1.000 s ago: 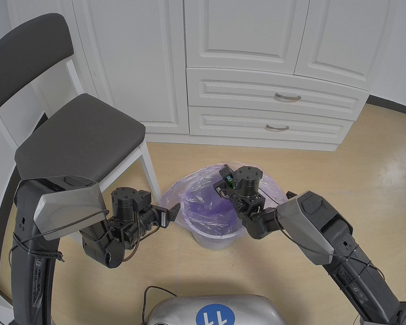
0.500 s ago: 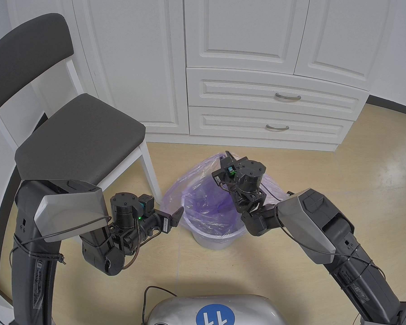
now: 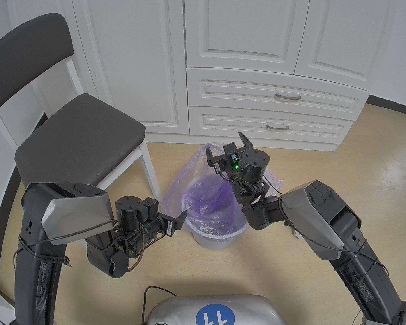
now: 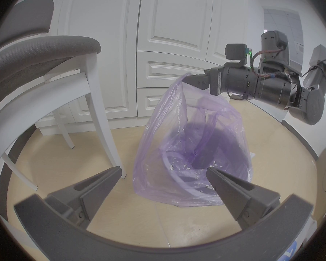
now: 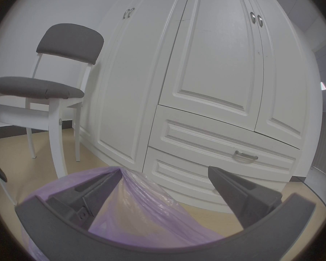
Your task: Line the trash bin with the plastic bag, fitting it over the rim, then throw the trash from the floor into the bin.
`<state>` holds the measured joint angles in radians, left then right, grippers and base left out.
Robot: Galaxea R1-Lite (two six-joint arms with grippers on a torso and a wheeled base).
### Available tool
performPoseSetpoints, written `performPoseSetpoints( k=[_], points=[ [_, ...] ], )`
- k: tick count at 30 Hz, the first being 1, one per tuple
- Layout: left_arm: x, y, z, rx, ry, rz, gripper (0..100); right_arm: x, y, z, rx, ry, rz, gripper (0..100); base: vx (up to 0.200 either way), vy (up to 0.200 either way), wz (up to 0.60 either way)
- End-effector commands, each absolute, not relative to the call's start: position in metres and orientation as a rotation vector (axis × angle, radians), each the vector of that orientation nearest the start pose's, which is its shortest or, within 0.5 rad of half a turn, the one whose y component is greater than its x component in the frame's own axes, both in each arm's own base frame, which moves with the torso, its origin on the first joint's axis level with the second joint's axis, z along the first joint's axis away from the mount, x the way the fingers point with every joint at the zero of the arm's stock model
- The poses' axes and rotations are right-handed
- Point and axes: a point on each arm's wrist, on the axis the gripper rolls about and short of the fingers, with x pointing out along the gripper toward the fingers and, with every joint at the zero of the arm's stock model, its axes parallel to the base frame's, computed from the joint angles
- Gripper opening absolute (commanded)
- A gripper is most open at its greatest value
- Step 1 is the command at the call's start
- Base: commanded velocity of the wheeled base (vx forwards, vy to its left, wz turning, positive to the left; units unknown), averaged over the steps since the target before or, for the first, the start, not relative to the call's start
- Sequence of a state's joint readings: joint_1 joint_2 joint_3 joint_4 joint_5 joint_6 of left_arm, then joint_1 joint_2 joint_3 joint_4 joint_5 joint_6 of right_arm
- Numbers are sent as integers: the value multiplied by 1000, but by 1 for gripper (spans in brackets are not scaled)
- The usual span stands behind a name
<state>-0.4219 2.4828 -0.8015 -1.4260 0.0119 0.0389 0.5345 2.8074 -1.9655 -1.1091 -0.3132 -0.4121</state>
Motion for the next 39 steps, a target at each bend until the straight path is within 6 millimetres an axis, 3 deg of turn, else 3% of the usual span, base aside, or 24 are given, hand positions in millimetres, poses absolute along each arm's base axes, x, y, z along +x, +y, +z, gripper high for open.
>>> performPoseSetpoints(
  k=[1,4,10,18,20,25,26,39],
  points=[
    [368,-164,-26,82,217,-388,100,427,260,69,-321,-61,257,100,0,0,0],
    [378,-167,-28,79,197,-336,100,402,266,57,-216,61,352,100,0,0,0],
    [392,-176,-38,69,167,-268,100,389,264,44,-56,113,368,100,0,0,0],
    [402,-184,-34,24,162,-263,100,343,237,73,43,165,366,100,0,0,0],
    [406,-186,-34,16,163,-261,100,339,228,75,49,172,352,100,0,0,0],
    [424,-182,-24,-37,166,-235,100,357,197,70,73,195,263,100,0,0,0],
    [426,-181,-19,-76,179,-231,100,366,189,62,63,226,235,100,0,0,0],
    [413,-173,-4,-239,358,-338,100,414,166,26,88,479,113,100,0,0,0]
  ],
)
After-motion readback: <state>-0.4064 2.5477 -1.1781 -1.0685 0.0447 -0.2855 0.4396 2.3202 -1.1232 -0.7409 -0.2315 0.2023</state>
